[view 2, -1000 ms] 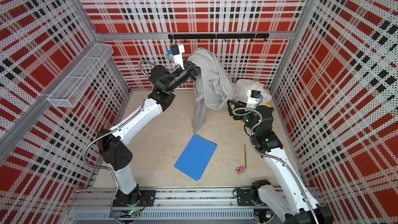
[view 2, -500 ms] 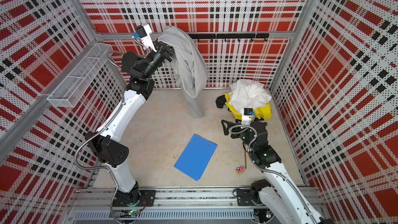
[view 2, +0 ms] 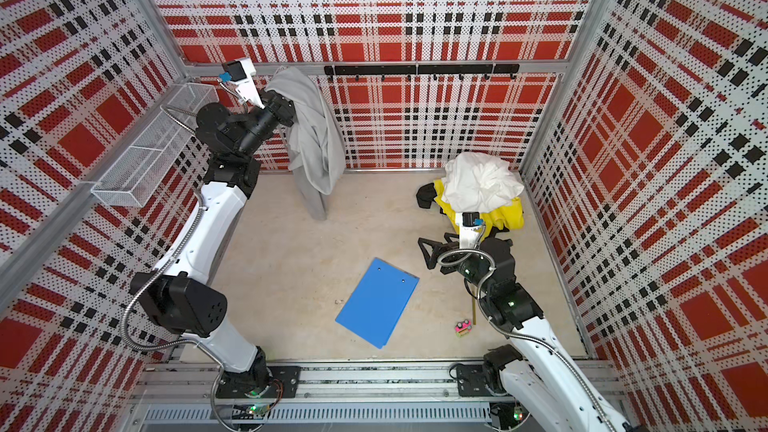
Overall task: Pick out a specific cloth from the pile
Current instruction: 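Lower the grey cloth with the left gripper onto the table away from the pile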
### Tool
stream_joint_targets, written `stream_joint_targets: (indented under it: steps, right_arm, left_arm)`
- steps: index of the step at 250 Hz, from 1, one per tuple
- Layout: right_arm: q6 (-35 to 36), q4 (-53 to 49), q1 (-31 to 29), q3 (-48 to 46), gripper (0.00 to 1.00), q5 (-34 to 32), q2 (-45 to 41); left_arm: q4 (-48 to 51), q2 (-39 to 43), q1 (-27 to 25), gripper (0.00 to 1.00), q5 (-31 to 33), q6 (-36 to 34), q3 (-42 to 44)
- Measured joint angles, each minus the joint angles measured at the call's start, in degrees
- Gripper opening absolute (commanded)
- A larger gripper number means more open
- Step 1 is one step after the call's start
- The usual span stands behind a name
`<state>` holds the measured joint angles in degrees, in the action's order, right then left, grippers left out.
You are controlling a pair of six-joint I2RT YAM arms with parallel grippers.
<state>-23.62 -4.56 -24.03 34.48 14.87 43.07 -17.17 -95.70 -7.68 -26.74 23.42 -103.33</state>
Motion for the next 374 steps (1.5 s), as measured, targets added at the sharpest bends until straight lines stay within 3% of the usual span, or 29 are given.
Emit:
stream_joint_targets:
  steps: [40, 81, 176, 254, 295, 325, 374]
  right_arm:
    - [0.0, 1.5, -7.8, 0.2, 1.00, -4.5, 3.7]
    - [0.6, -0.6, -13.1, 1.6, 1.00, -11.3, 7.7]
    - [1.8, -2.7, -13.6, 2.4, 1.00, -17.9, 7.9]
    - [1.7, -3.1, -13.6, 2.4, 1.00, -19.0, 7.0]
    - [1.5, -2.8, -13.6, 2.4, 1.00, -18.3, 6.7]
    - [1.3, -1.4, -13.6, 2.3, 1.00, -15.9, 6.4]
    - [0.9, 1.2, -13.6, 1.7, 1.00, -12.0, 3.6]
  left_arm:
    - [3.6, 1.4, -0.1, 0.00, 2.1, -5.1, 2.6]
    - [7.4, 2.8, -0.1, 0.00, 9.3, -10.3, 8.0]
    - [11.5, 3.3, 1.6, 0.00, 23.3, -13.3, 24.1]
    - [11.0, 6.0, 1.0, 0.00, 29.4, -13.9, 36.9]
    - [11.2, 6.8, -2.2, 0.01, 33.0, -16.3, 38.4]
    - [10.7, 6.8, -3.4, 0.02, 32.8, -15.3, 39.5]
    - [10.9, 5.0, -1.1, 0.09, 30.9, -10.8, 40.6]
